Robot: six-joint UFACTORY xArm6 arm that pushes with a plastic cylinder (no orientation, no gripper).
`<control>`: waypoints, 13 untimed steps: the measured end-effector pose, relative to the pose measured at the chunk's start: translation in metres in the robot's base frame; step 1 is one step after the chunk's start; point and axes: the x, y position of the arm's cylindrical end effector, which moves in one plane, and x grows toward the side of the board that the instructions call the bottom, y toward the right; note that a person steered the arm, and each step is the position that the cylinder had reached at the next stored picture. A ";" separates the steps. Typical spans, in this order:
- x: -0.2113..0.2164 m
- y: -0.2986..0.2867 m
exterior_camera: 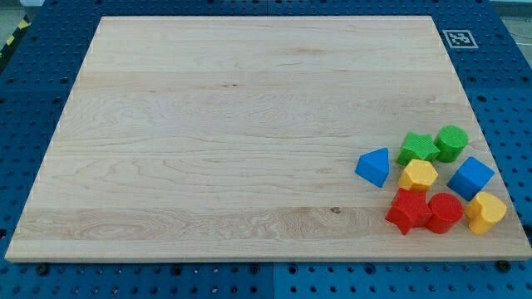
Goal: Separate the yellow hexagon from the group of blocks
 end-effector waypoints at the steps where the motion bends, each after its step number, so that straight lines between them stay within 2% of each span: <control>1: 0.010 -0.024; 2: -0.007 -0.065; 4: -0.013 -0.088; 5: -0.054 -0.109; 6: -0.055 -0.117; 8: -0.060 -0.184; 9: -0.082 -0.189; 13: -0.119 -0.185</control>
